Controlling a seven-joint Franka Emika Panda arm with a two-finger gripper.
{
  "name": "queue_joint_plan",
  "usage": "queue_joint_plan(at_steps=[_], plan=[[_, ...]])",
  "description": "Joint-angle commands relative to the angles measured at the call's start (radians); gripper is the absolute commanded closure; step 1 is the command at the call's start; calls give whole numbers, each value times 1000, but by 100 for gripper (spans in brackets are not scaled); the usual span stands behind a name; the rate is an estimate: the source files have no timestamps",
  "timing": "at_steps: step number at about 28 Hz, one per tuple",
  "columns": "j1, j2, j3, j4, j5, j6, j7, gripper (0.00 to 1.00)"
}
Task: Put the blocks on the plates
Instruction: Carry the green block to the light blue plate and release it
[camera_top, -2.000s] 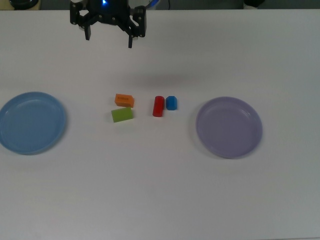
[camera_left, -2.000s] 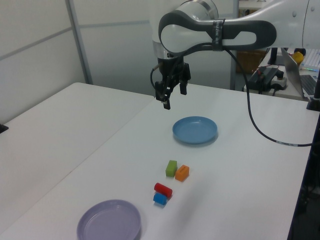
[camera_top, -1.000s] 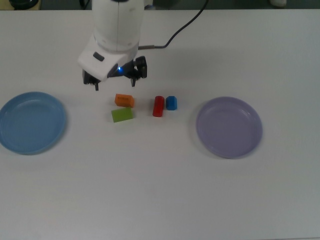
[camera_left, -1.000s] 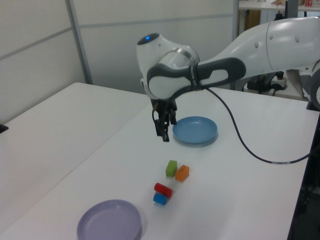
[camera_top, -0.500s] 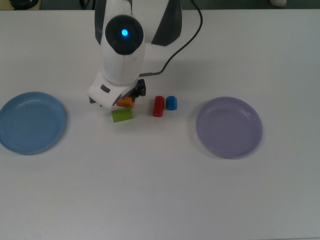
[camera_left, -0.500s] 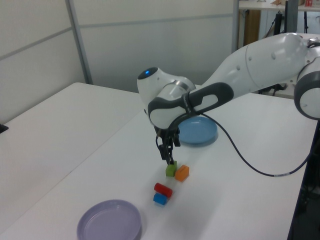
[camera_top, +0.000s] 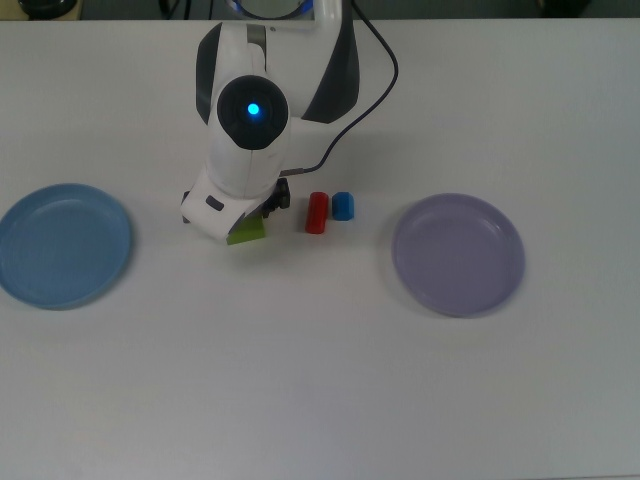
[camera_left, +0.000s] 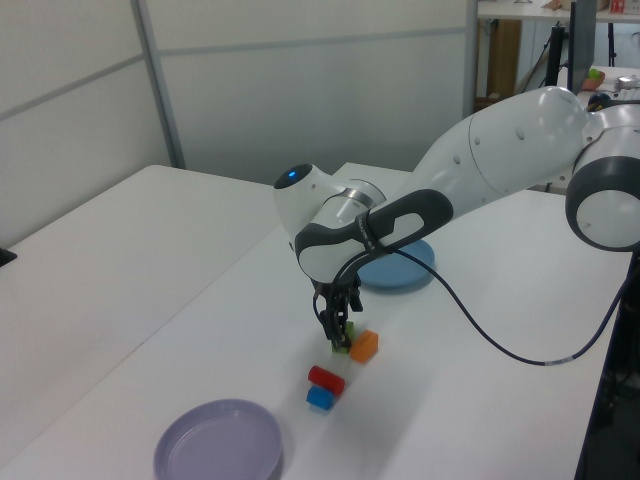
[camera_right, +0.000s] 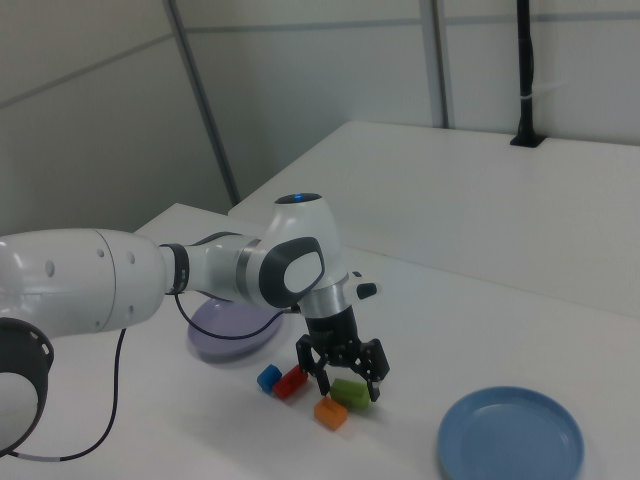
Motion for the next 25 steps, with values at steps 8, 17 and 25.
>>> queue_joint_plan(at_steps=[8, 17, 25], plan=[[-5, 14, 5, -15, 21, 59, 1, 73], [-58, -63, -7, 32, 59, 24, -8, 86], [-230, -82, -7, 100, 74, 27, -33, 82]])
